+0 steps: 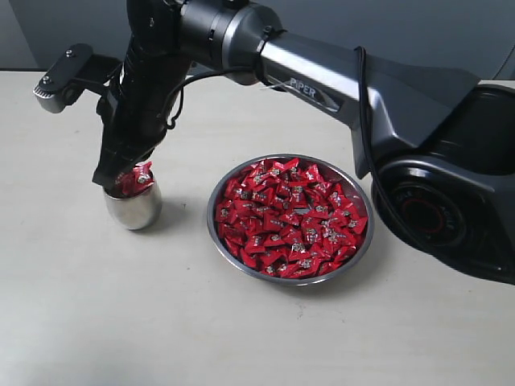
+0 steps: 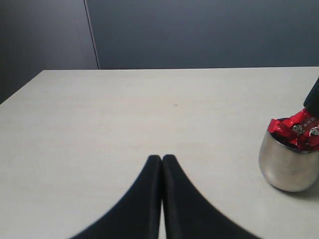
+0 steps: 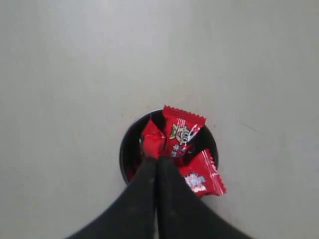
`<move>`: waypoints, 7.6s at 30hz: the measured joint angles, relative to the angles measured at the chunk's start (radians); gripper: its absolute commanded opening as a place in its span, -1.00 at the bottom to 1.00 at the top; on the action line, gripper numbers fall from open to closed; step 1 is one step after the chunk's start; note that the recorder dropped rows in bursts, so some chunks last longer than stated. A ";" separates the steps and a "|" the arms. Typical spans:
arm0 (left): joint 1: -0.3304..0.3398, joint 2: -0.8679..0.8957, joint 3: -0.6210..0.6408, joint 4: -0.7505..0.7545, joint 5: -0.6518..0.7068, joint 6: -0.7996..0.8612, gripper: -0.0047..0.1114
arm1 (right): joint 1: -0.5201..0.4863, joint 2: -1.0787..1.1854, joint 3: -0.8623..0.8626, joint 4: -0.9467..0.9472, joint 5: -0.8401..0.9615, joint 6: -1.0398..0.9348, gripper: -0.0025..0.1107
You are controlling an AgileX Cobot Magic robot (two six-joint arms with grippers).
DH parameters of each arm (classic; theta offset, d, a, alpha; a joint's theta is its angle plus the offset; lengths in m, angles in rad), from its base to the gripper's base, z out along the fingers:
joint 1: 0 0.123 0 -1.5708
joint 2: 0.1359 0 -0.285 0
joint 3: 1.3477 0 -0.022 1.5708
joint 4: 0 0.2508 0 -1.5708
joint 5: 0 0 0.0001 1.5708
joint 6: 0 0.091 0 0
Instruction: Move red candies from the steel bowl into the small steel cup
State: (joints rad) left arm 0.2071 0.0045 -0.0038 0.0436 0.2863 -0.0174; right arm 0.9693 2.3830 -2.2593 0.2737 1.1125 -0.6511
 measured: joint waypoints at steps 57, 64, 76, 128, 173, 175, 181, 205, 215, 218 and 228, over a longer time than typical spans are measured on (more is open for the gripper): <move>0.000 0.000 0.000 0.000 0.000 0.000 -0.91 | 0.000 0.013 -0.004 0.019 0.014 0.020 -0.38; 0.000 0.000 0.000 0.000 0.000 0.000 -0.91 | 0.000 -0.069 -0.004 -0.094 -0.030 0.093 -0.62; 0.000 0.000 0.000 0.000 0.000 0.000 -0.91 | -0.092 -0.077 -0.004 -0.122 -0.220 0.414 -0.97; 0.000 0.000 0.000 0.000 0.000 0.000 -0.91 | -0.406 -1.146 1.565 -0.160 -0.987 0.401 -0.97; 0.000 0.000 0.000 0.000 0.000 0.000 -0.91 | -0.973 -1.872 1.851 -0.322 -0.829 0.513 -0.97; 0.000 0.000 0.000 0.000 0.000 0.000 -0.91 | -0.999 -1.927 1.916 -0.315 -0.856 0.513 -0.97; 0.000 0.000 0.000 0.000 0.000 0.000 -0.91 | -1.027 -2.122 2.102 -0.274 -0.946 0.516 -0.97; 0.000 0.000 0.000 0.000 0.000 0.000 -0.91 | -1.025 -2.324 2.255 -0.242 -0.810 0.519 -0.97; 0.000 0.000 0.000 0.000 0.000 0.000 -0.91 | -1.025 -2.377 2.255 -0.242 -0.749 0.519 -0.97; 0.000 0.000 0.000 0.000 0.000 0.000 -0.91 | -1.025 -2.376 2.255 -0.242 -0.741 0.519 -0.97; 0.000 0.000 0.000 0.000 0.000 0.000 -0.91 | -1.025 -2.376 2.255 -0.242 -0.735 0.519 -0.97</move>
State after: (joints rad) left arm 0.2071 0.0045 -0.0038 0.0436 0.2863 -0.0174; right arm -0.0561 0.0065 -0.0038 0.0318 0.3777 -0.1322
